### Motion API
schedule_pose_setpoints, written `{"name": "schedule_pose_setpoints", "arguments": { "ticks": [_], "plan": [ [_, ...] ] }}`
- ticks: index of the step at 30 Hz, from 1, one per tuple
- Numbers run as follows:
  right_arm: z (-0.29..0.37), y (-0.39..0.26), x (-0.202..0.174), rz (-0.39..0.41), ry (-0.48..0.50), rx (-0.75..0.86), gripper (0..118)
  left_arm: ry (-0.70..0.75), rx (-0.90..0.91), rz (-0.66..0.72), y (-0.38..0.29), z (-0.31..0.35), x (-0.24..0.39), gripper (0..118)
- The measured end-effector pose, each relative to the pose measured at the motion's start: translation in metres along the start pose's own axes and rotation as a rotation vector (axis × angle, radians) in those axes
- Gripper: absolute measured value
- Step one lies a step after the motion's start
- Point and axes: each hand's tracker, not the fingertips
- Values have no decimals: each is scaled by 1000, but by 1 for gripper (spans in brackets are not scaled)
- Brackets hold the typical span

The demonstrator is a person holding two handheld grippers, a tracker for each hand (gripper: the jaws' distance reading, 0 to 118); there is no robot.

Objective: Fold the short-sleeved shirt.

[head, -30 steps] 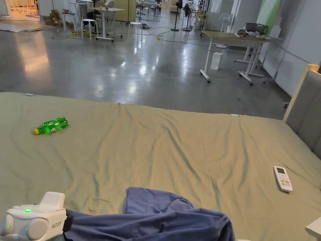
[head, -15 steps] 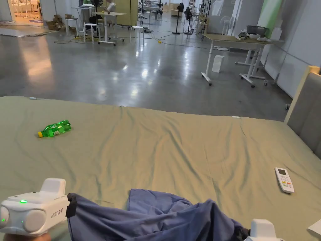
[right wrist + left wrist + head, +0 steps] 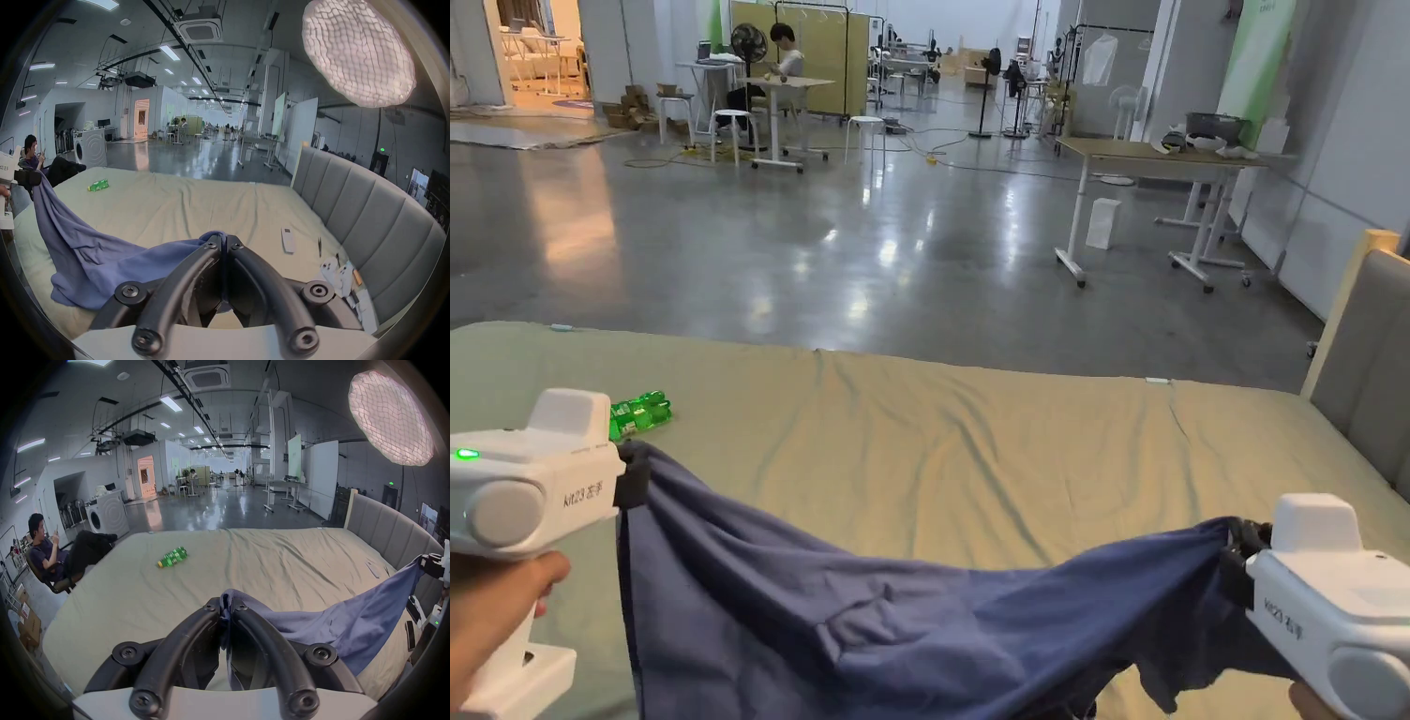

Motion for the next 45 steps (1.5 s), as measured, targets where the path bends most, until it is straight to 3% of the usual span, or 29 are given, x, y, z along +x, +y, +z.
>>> {"name": "schedule_pose_setpoints", "arguments": {
  "ticks": [5, 7, 16, 31, 38, 45],
  "plan": [
    [-4, 50, 7, 50, -42, 107, 3, 57, 60, 8, 42, 7, -24, 7],
    [-15, 64, 16, 4, -50, 92, 3, 87, 77, 8, 59, 9, -35, 7],
    [-51, 128, 35, 4, -102, 120, 3, 173, 128, 46, 116, 2, -78, 7],
    [-90, 210, 30, 91, -145, 201, 3, 205, 171, 87, 175, -31, -97, 7],
    [-96, 191, 31, 94, -149, 186, 3, 192, 166, 79, 159, -31, -94, 7],
    [-75, 111, 27, 122, -118, 105, 3, 145, 80, 83, 73, -25, -89, 7]
  ]
}}
